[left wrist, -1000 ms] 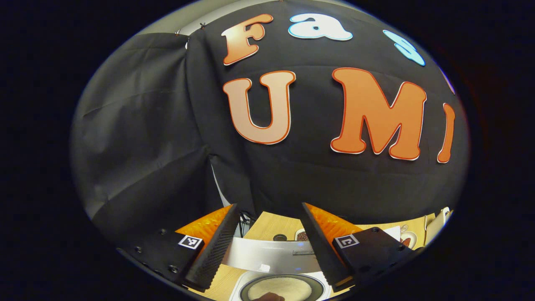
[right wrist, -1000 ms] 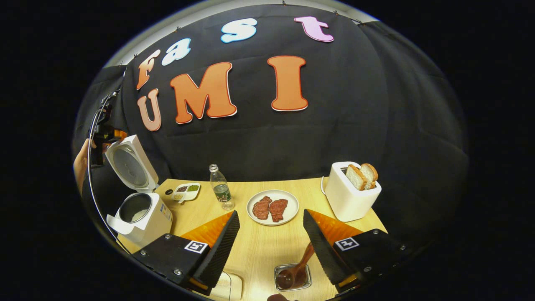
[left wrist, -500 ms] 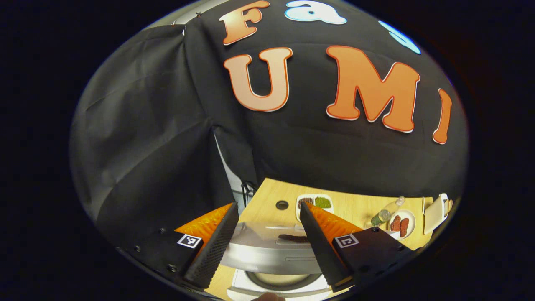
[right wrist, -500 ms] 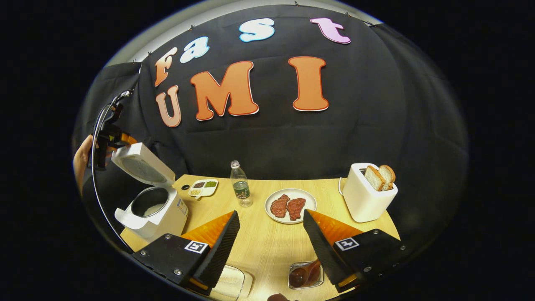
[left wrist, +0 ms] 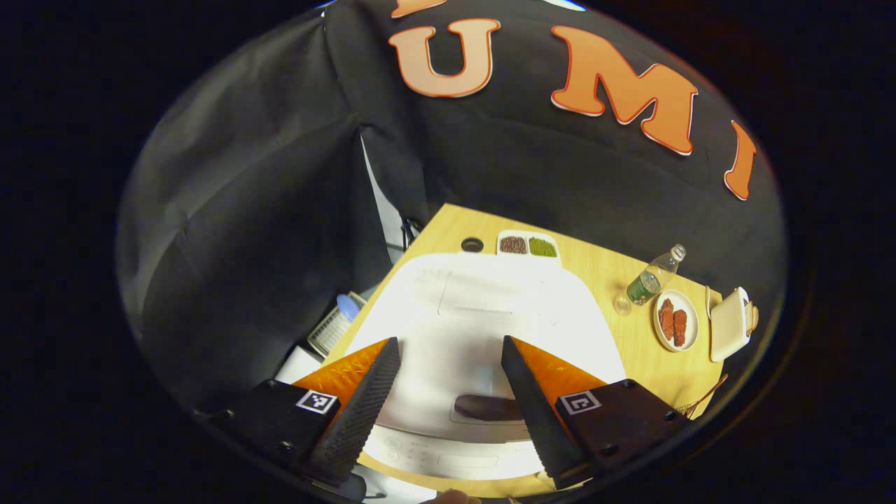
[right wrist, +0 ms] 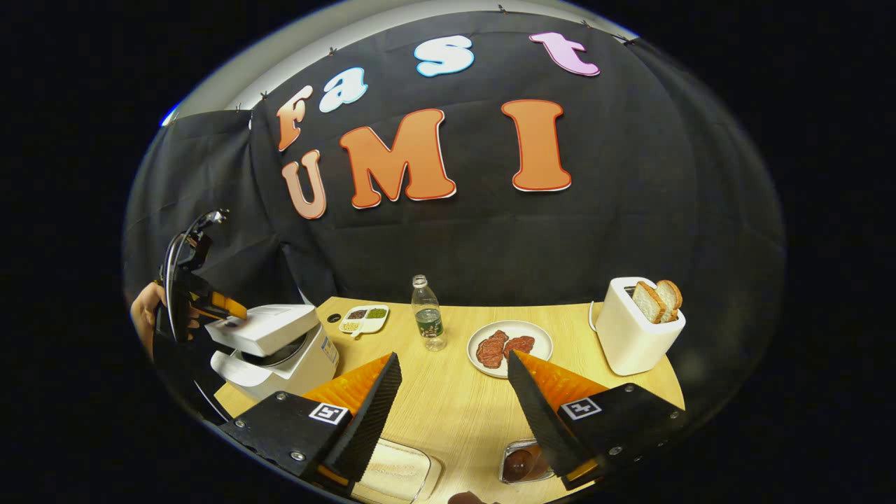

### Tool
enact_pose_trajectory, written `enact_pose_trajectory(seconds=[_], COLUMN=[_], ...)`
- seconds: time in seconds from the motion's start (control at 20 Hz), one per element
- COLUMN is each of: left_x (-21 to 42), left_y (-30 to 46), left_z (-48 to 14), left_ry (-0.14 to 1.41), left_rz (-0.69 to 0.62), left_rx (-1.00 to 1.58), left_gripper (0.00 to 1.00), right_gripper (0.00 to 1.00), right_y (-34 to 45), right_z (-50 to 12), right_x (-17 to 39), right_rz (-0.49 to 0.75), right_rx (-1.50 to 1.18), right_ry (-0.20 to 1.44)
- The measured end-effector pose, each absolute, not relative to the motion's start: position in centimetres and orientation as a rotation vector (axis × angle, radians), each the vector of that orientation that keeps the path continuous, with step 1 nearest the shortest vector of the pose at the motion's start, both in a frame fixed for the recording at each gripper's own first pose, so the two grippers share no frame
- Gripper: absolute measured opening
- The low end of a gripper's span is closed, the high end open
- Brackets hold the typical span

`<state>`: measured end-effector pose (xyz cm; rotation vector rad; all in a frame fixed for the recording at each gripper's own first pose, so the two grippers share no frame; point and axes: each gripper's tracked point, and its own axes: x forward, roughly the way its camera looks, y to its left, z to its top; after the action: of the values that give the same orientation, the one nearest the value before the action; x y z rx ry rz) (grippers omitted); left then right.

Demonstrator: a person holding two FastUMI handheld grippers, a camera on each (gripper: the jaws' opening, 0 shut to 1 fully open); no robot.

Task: Close the left gripper, press the button to open the rice cooker; take a wooden spoon from the chopstick holder with the right hand, scoop a spoonful of rice and pour it into the rice cooker, then put the wooden spoon back into the chopstick holder.

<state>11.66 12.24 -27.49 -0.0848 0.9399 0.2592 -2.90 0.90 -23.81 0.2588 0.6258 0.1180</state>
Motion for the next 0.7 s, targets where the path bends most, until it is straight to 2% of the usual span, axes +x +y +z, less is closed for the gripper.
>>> enact_pose_trajectory(seconds=[0.15,0.2,0.25,0.45,0.7], left_x=[9.8,11.2,10.3,10.3,10.5], left_y=[11.6,12.3,11.8,11.7,11.7], left_z=[-31.1,-31.5,-31.8,-31.2,-31.0], left_ry=[1.104,1.062,1.119,1.071,0.913], left_rz=[0.225,0.221,0.219,0.238,0.265], left_rx=[-0.146,-0.131,-0.137,-0.135,-0.105], left_gripper=[1.0,1.0,1.0,1.0,1.0], right_gripper=[0.95,0.95,0.95,0.95,0.95], right_y=[1.6,1.8,2.0,3.5,5.3], right_z=[-23.8,-23.6,-23.6,-23.1,-22.7], right_x=[-3.4,-3.5,-3.5,-3.4,-3.1], right_rz=[0.136,0.142,0.146,0.185,0.238], right_rx=[0.259,0.262,0.26,0.254,0.233], right_ry=[0.632,0.632,0.63,0.621,0.619])
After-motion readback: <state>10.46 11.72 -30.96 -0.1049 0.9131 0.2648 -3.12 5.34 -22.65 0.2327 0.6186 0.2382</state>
